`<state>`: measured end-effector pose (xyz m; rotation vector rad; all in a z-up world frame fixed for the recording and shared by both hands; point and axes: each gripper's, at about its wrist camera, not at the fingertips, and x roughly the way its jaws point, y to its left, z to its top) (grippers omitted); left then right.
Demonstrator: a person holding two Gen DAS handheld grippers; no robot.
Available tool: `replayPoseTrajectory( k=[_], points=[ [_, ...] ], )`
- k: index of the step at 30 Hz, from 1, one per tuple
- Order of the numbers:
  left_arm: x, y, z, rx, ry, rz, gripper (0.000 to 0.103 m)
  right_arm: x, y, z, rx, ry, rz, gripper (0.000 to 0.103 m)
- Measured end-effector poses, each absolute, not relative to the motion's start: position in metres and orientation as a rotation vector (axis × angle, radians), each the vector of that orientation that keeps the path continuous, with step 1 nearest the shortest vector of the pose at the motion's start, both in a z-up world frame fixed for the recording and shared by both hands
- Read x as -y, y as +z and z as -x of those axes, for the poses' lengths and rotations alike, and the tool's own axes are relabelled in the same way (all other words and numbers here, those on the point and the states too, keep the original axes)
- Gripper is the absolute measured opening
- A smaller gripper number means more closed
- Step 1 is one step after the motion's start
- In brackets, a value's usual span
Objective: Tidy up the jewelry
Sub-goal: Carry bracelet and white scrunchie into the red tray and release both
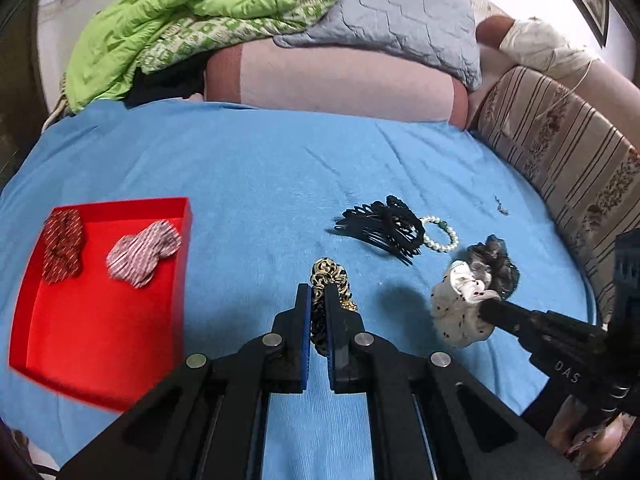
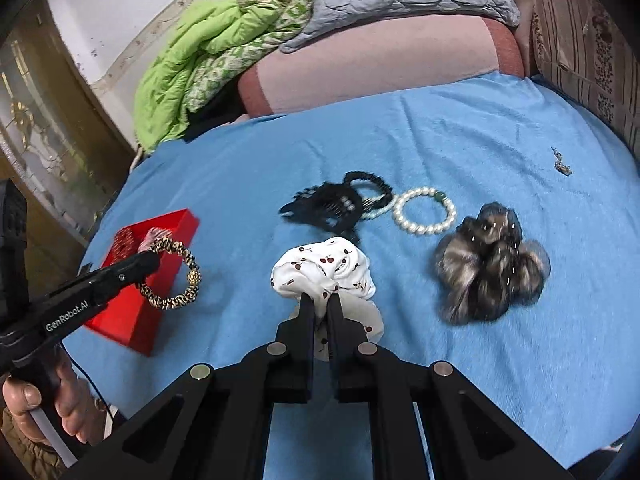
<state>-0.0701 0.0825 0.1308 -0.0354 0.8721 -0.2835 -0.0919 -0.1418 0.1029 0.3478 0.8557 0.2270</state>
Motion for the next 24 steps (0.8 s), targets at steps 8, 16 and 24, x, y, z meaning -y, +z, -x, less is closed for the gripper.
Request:
replayPoseTrajectory(
  k=[8,16,24],
  points=[
    [-0.107,0.151,0.122,-0.782,-0.205,0.041,0.006,0.116,0.122,0.125,-0.822,0.264,-0.325,0.007],
    [-0.139,0.158,0.148,-0.731,-0.132,0.025,0.006,0.072,0.142,0.146,-0.795,0.327,-0.264,0.007],
    [-0.185,0.15,0.152,-0.731,-0.034,0.047,0.006,0.025,0.15,0.147,-0.809,0.395,-0.19,0.007]
  ],
)
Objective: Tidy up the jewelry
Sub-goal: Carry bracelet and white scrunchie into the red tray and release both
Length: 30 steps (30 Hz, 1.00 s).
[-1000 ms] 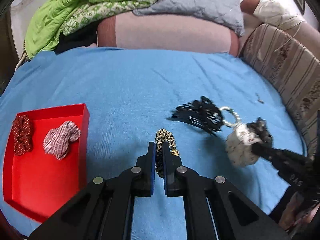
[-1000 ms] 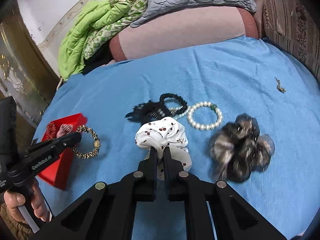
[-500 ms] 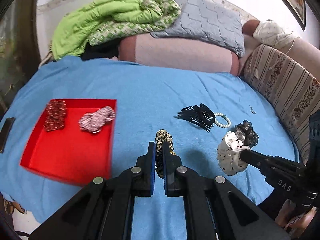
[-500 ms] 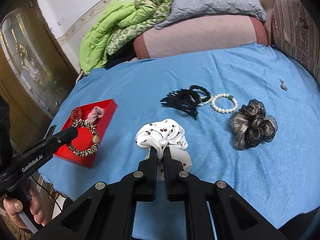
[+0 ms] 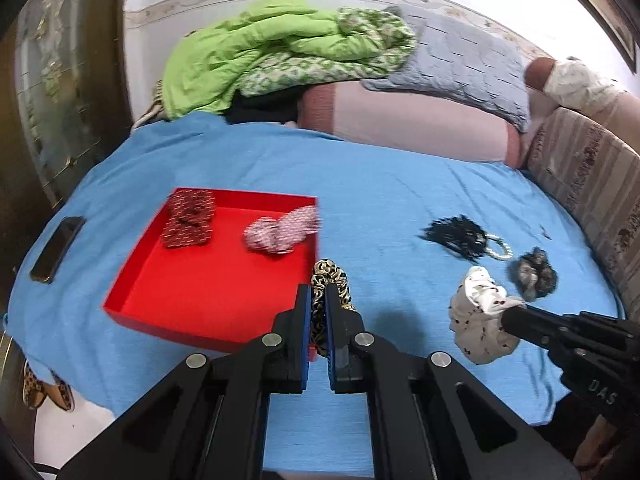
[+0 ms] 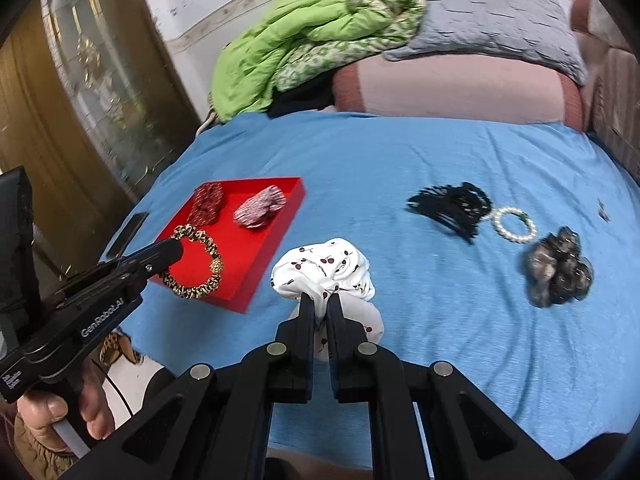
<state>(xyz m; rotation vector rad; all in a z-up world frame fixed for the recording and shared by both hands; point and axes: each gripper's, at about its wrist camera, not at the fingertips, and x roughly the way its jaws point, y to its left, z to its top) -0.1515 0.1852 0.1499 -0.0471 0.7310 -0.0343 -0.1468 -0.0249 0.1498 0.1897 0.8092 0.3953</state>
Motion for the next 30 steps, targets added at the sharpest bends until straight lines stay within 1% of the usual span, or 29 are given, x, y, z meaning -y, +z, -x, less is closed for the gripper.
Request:
replayPoseTrajectory(
  k=[5,13,20,30],
  points=[
    [-0.233,0.145,0.146,-0.726,0.035,0.089,0.006,-0.003,0.154,0.132,-0.834,0.44,-0.167,0.007],
    [-0.306,0.143,0.118,-0.725,0.097,0.111,0.006,-0.078,0.162,0.099,-0.833,0.534,-0.087,0.007],
    [-0.335,0.123,0.08,-0.789,0.085,0.138,0.006,-0.137,0.145,0.068,-0.854,0.577,-0.012,0.007],
    [-0.352,0.091,0.045,-0.859,0.092,0.127,0.006,-0.178,0.111,0.027,-0.922,0.581,0.006,0.007]
  ],
)
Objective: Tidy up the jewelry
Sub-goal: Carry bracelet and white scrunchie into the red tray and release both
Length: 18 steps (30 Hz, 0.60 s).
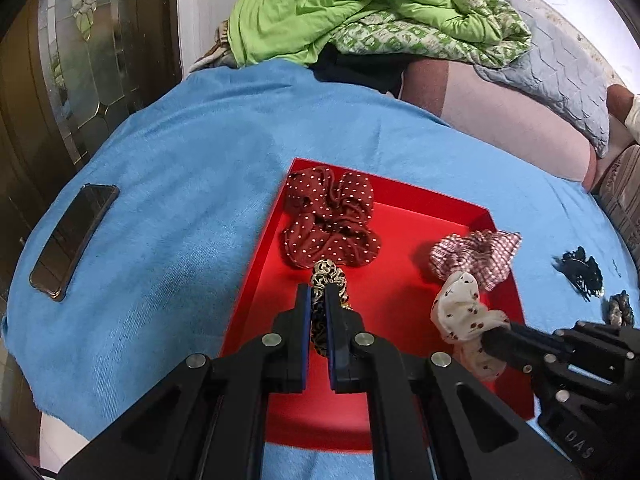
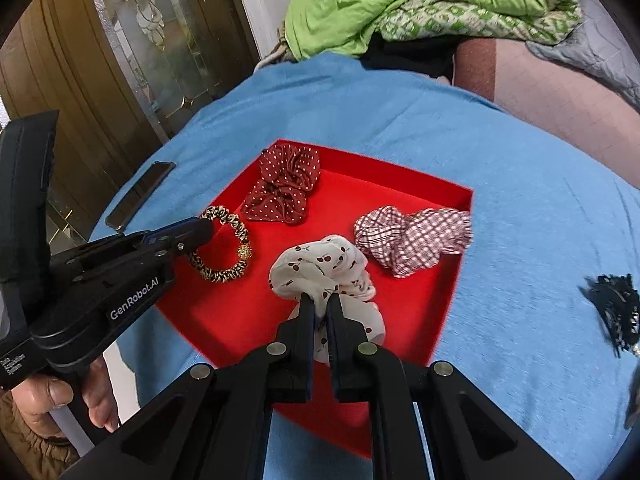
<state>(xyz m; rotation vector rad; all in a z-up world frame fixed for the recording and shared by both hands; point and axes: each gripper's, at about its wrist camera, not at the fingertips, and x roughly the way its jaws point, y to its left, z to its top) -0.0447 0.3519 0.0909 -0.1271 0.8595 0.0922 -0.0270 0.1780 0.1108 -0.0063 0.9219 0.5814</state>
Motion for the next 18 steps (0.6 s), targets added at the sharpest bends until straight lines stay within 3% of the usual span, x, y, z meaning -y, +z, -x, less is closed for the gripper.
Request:
replayPoseTrajectory(
  k=[11,13,15,18],
  points=[
    [-0.357,0.088,0.037,-0.86,0.094,0.136,0.011,-0.193,0.088,0.018,-0.964,0.589,0.014,0.008],
    [-0.357,0.09,0.038,-0.859,0.096,0.136,0.017,-0.194,0.088,0.017,-0.961,0.59,0.015,0.008],
    [-0.357,0.093,0.041,-0.852,0.104,0.14,0.033,-0.195,0.088,0.018,-0.961,0.594,0.018,0.011],
    [-0.359,0.105,0.049,-0.818,0.127,0.153,0.051,-0.196,0.09,0.02,-0.953,0.598,0.023,0.029]
  ],
)
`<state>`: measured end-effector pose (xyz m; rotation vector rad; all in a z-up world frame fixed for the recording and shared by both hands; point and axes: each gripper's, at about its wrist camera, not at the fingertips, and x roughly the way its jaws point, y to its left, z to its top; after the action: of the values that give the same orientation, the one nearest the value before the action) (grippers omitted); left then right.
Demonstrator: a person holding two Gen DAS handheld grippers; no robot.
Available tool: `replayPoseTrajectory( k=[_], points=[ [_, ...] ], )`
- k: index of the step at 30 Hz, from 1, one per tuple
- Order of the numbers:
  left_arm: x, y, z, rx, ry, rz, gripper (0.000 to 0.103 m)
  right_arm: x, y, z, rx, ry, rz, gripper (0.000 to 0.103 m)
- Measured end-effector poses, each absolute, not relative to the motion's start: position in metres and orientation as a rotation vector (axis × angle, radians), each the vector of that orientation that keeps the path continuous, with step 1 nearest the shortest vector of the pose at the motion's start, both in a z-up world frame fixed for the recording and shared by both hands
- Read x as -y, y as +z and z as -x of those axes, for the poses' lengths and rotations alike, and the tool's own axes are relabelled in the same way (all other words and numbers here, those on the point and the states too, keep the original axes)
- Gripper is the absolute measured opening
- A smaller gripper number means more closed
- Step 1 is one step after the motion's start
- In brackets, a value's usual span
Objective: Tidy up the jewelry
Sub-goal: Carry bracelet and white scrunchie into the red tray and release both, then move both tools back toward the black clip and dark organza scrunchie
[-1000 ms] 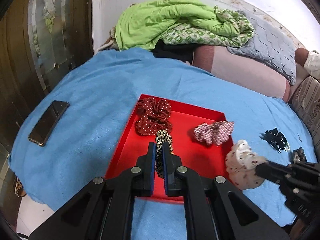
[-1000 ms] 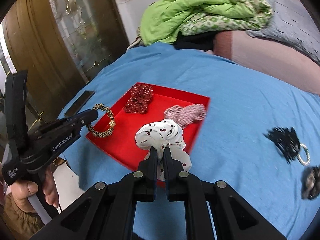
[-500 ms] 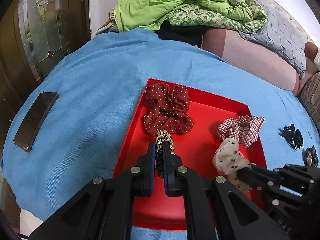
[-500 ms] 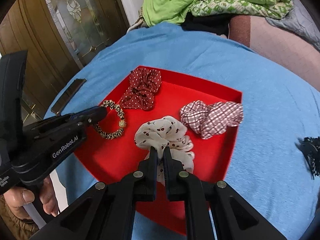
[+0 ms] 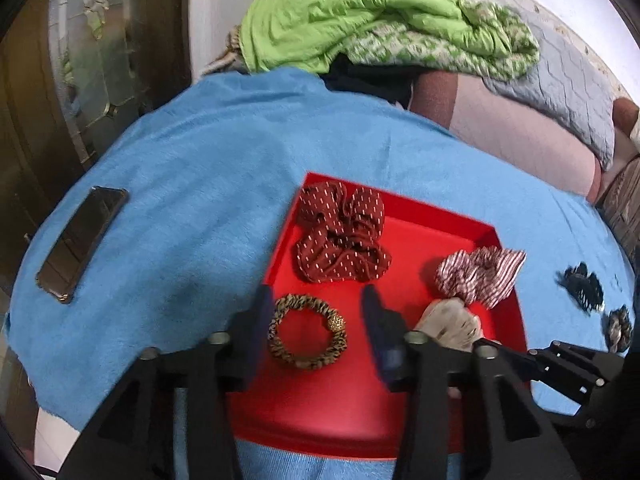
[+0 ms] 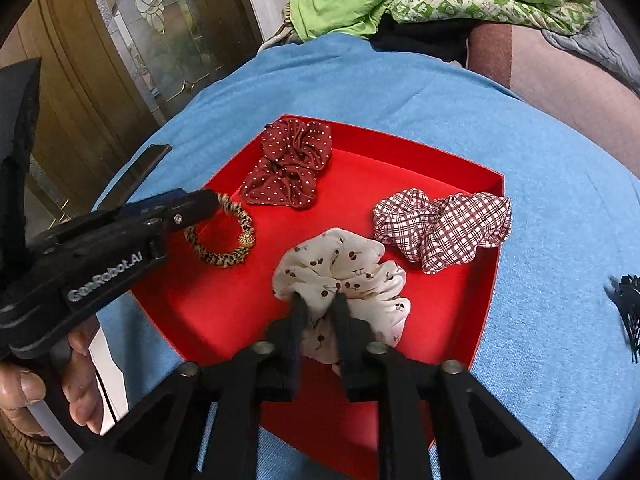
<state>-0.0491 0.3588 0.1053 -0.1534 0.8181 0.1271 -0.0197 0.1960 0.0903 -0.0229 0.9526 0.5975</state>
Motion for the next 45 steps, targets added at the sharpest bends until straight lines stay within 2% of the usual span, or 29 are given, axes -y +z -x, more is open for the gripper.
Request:
replayPoseTrajectory(
  k=[2,9,13,29,45],
  points=[
    [-0.36,0.117,0.056,-0.796,0.136,0.166,0.052,-0.195,0.094,0.022,-0.939,0.596,0.021,0.039],
    [-0.359,0.152,0.078,-0.739,0.168,0.161,0.055,-0.185,0.113,0.037,-0.892,0.615,0.006,0.041],
    [-0.352,0.166,0.093,-0.717,0.188,0.148,0.057,-0.174,0.125,0.048,-0.865,0.619,-0.005,0.048],
    [-0.269,0.182,0.122,-0.702,0.125,0.085,0.059,-0.089,0.135,0.09,-0.84,0.516,-0.06,0.053],
    [-0.153,0.162,0.102,-0.779,-0.079,-0.001,0.059,0.093,0.109,0.124,-0.862,0.219,-0.199,0.054]
  ],
)
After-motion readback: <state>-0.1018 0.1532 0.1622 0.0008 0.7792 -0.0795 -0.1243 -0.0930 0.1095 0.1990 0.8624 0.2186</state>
